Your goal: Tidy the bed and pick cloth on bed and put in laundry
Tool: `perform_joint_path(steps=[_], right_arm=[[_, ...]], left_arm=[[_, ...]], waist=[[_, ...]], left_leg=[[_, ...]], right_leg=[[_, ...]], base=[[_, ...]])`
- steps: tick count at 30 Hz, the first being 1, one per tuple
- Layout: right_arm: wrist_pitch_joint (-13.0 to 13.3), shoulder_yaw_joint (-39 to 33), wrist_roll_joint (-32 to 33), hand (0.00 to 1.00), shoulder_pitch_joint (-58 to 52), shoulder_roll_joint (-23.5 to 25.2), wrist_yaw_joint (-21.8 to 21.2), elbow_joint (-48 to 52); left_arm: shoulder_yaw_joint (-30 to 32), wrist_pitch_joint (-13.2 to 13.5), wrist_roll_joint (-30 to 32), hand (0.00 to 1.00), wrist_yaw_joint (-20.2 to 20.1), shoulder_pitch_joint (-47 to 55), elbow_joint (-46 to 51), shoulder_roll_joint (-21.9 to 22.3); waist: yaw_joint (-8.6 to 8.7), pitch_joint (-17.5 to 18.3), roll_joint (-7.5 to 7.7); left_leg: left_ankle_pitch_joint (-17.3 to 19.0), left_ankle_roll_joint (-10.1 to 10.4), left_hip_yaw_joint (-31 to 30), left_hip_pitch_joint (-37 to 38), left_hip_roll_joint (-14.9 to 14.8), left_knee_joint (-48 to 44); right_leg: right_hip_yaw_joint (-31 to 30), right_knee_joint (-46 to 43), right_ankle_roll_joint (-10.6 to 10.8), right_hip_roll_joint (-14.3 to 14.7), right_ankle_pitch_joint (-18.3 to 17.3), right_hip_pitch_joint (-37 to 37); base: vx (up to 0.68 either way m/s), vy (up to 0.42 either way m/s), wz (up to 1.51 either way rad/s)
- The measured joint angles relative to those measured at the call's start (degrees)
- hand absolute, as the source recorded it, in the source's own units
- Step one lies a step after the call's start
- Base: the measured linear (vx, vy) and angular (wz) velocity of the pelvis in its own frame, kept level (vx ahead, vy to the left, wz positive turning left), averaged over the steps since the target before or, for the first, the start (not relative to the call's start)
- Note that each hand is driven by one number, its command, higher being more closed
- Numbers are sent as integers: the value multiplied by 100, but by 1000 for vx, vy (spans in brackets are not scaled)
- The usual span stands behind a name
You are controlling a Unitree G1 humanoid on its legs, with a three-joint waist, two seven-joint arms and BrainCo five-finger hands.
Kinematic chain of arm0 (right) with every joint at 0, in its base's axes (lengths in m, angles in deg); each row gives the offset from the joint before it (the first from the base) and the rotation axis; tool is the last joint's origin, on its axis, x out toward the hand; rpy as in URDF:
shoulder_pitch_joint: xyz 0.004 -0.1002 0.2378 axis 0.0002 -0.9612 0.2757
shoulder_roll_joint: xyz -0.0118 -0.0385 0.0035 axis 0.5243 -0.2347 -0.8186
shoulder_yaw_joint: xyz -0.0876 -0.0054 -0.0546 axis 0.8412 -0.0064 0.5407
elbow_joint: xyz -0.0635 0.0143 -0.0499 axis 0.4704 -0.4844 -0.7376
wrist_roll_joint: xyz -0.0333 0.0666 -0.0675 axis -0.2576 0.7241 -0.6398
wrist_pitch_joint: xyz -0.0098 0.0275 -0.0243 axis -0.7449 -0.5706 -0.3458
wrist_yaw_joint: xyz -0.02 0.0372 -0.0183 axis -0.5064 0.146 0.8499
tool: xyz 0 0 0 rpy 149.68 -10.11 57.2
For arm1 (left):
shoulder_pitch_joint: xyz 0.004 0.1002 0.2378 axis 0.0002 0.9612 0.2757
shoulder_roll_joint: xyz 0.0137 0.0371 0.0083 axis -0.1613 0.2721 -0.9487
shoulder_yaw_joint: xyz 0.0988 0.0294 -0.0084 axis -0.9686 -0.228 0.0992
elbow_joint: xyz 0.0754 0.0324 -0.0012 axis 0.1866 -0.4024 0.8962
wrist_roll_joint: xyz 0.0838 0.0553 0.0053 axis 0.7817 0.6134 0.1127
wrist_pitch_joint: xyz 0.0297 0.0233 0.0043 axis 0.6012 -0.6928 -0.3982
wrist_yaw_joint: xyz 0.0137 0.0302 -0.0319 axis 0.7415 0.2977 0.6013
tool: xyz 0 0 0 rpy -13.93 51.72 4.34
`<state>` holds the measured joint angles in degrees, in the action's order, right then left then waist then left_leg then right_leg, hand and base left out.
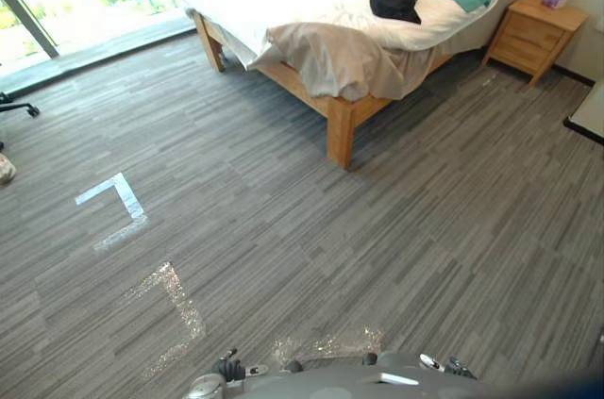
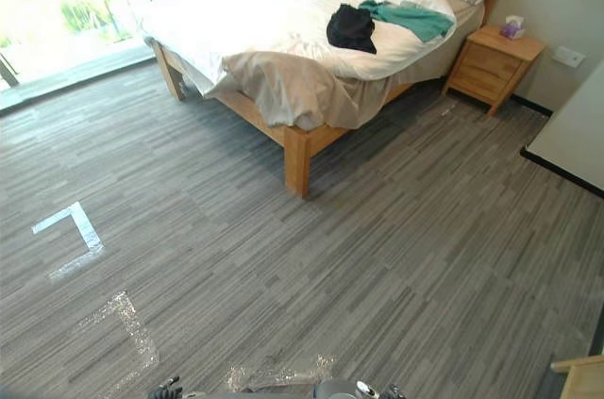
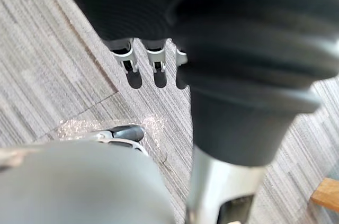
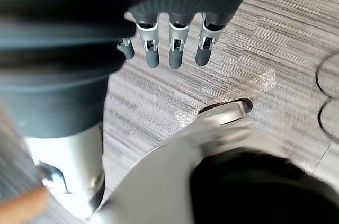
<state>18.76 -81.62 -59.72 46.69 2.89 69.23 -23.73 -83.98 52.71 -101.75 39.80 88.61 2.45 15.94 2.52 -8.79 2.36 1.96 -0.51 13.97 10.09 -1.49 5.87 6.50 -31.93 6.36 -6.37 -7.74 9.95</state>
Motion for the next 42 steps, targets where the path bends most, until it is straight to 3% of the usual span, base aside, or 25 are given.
perform_joint_path(steps=[4, 6, 8, 11, 12, 13, 14, 16, 18, 20, 21, 23, 27, 29, 30, 31, 32, 33, 35, 37, 38, 39, 40, 41, 42], right_arm=[[-33, -455, 102, 0, -52, 193, -35, 4], [-51, -674, 314, 0, -46, 167, -64, 94], [-43, -660, 411, 0, -101, 147, -65, 184], [18, -552, 348, 0, -263, 234, -44, 237], [89, -586, 329, 0, -399, 237, -27, 241], [198, -575, 238, 0, -435, 127, 29, 270], [223, -577, 231, 0, -448, 104, 60, 282], [240, -649, 238, 0, -403, 93, 175, 259], [217, -849, 187, 0, -376, 106, 152, 162], [271, -843, 173, 0, -258, 33, 116, -65], [279, -822, 180, 0, -186, 6, 89, -255], [310, -805, 196, 0, 35, -26, 40, -360], [439, -800, 295, 0, 302, 12, -177, -67], [487, -793, 286, 0, 267, 99, -192, 77], [544, -757, 268, 0, 203, 120, -203, 164], [568, -742, 256, 0, 176, 122, -211, 198], [621, -603, 198, 0, 105, 138, -224, 232], [646, -320, 64, 0, 50, 286, -277, 270], [701, -265, -109, 0, 28, 420, -293, 347], [707, -288, -237, 0, 47, 540, -266, 366], [706, -334, -397, 0, 53, 527, -228, 329], [693, -377, -437, 0, 38, 521, -219, 275], [712, -472, -442, 0, 43, 454, -208, 221], [703, -537, -444, 0, 199, 396, -153, 109], [701, -585, -427, 0, 277, 403, -156, 28]], left_arm=[[-6, -80, 92, 0, 72, -128, -2, -42], [-6, -147, 111, 0, 136, -281, -4, 68], [-2, -132, 118, 0, 140, -296, -2, 104], [25, -85, 194, 0, 137, -273, 0, 39], [17, -72, 236, 0, 146, -252, -5, 85], [13, -71, 335, 0, 154, -159, -17, 232], [19, -69, 346, 0, 153, -154, -17, 287], [220, 39, 147, 0, 242, -155, -10, 381], [480, 217, -229, 0, 441, -150, 4, 503], [556, 443, -503, 0, 484, -146, 26, 599], [568, 572, -540, 0, 487, -154, 70, 593], [556, 688, -465, 0, 443, -178, 195, 683], [579, 986, -267, 0, 322, -247, 504, 903], [602, 1030, -266, 0, 327, -243, 517, 906], [688, 1027, -271, 0, 336, -236, 496, 936], [692, 1027, -276, 0, 338, -236, 496, 938], [708, 1024, -316, 0, 355, -219, 493, 903], [708, 988, -319, 0, 378, -230, 505, 741], [710, 978, -319, 0, 376, -235, 516, 636], [755, 939, -348, 0, 375, -251, 521, 615], [785, 942, -376, 0, 376, -252, 509, 618], [760, 917, -363, 0, 375, -239, 450, 637], [648, 876, -351, 0, 375, -200, 375, 703], [474, 850, -248, 0, 364, -216, 220, 598], [418, 837, -242, 0, 359, -220, 192, 530]], waist=[[-9, -86, 55], [19, -313, -208], [22, -380, -292], [-14, -485, -134], [-15, -483, -145], [47, -399, -330], [71, -331, -411], [104, -237, -503], [142, -206, -549], [97, -199, -593], [77, -231, -496], [-2, -215, -480], [-345, -239, -529], [-347, -249, -507], [-332, -244, -516], [-334, -243, -518], [-370, -193, -440], [-346, -51, -168], [-363, -21, 1], [-369, -15, 25], [-465, 10, 23], [-471, 120, 19], [-375, 250, -35], [-314, 228, -91], [-253, 167, 10]], left_leg=[[146, 34, -43, 240, -143, -50], [471, 198, 34, 124, -623, -504], [657, 382, 175, 120, -878, -683], [1098, 784, 548, 627, -1020, -901], [1257, 863, 684, 906, -1125, -929], [1406, 723, 881, 1106, -1376, -931], [1414, 633, 910, 1117, -1453, -962], [896, 608, 930, 1008, -1702, -1497], [398, 632, 379, 324, -2160, -3179], [465, 870, -140, -342, -2370, -4968], [700, 938, -206, -687, -2309, -5710], [1040, 922, -183, -1174, -1980, -5936], [1365, 582, 202, -2390, -1179, -4686], [1124, 497, 531, -2517, -987, -3662], [718, 394, 802, -2503, -933, -2697], [492, 312, 865, -2507, -936, -2460], [-166, -164, 1038, -2380, -908, -2349], [41, -282, 1275, -2308, -677, -2278], [215, -407, 1593, -2300, -663, -2487], [344, -565, 2324, -2317, -974, -3181], [438, -563, 2738, -2306, -1170, -3654], [516, -507, 2714, -2123, -992, -3308], [887, -505, 2468, -1730, -734, -2753], [1140, -592, 2148, -1389, -378, -2346], [1175, -603, 2074, -1199, -204, -2219]], right_leg=[[515, -306, -198, -58, -207, 58], [812, 141, -328, 47, -352, 320], [867, 1003, -270, 31, 33, 539], [840, 2087, -220, -247, 566, 380], [923, 1856, -306, -267, 912, 359], [1075, 1145, -595, -115, 676, 568], [1095, 909, -676, -65, 485, 674], [1120, 464, -897, 103, -64, 767], [1158, 807, -973, 406, -270, 302], [1143, 1429, -1008, 717, -260, -429], [1091, 1856, -1122, 834, -189, -970], [888, 2227, -1175, 876, -168, -1446], [142, 2770, -1158, 771, -213, -2084], [-70, 2881, -993, 627, -361, -2328], [-257, 2959, -838, 558, -529, -2570], [-303, 2975, -794, 540, -590, -2658], [-429, 2993, -667, 473, -710, -2834], [-378, 2982, -623, 206, -601, -2841], [-317, 3046, -623, 36, -256, -2866], [-252, 3100, -545, -5, 240, -3003], [-260, 2937, -513, -44, 525, -3081], [-254, 2621, -509, -83, 525, -2977], [-189, 1831, -439, -90, 478, -2743], [-47, 140, 21, -290, 377, -2139], [-52, -788, 226, -451, 297, -1762]], base=[[124, -30, -10], [171, -130, -28], [185, -133, -35], [396, -290, -43], [587, -438, -41], [499, -366, -31], [485, -348, -30], [545, -417, -29], [519, -350, -8], [477, -207, 0], [521, -180, -2], [546, -143, -45], [441, 71, -95], [452, 227, -93], [469, 273, -80], [521, 314, -72], [646, 361, -43], [546, 297, -38], [508, 262, -19], [456, 250, -1], [362, 236, 2], [431, 324, 11], [341, 324, 44], [366, 309, 60], [403, 263, 90]])
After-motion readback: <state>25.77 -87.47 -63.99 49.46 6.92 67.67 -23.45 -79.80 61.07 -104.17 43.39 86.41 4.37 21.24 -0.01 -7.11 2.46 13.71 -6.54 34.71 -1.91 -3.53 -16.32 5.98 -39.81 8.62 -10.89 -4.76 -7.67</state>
